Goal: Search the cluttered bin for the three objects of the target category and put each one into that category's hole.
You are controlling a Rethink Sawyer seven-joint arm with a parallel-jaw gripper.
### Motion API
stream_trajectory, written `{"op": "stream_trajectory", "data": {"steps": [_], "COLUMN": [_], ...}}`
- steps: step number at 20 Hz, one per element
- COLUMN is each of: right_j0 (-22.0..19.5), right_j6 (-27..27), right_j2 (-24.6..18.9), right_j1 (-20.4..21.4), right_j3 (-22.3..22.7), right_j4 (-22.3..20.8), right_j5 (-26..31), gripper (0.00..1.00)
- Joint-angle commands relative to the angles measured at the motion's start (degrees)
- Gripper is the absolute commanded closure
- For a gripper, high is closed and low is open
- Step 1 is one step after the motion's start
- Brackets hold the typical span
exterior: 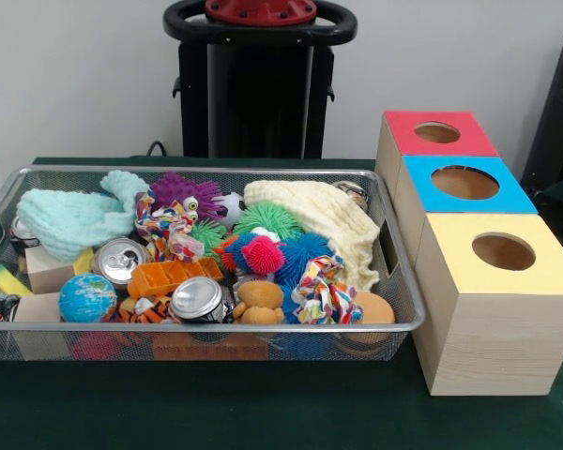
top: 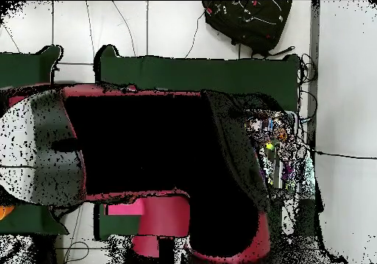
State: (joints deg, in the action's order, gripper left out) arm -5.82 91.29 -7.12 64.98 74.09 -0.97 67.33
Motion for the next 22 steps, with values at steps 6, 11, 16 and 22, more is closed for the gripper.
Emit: {"op": "stream_trajectory", "data": {"steps": [6, 11, 16, 22], "right_j0": [3.3, 4.0, 4.2, 3.2], "right_j6": [9.9, 8.7, 8.1, 7.5], "right_j2": [6.2, 7.5, 8.3, 8.2], "right_j1": [4.8, 5.1, 4.7, 2.6], "right_j3": [10.9, 14.8, 19.3, 25.1], "right_j4": [-2.4, -1.7, -0.7, 2.7], "right_j5": [12.8, 8.1, 2.2, -5.9], "gripper": [0.0, 0.0, 0.0, 0.0]}}
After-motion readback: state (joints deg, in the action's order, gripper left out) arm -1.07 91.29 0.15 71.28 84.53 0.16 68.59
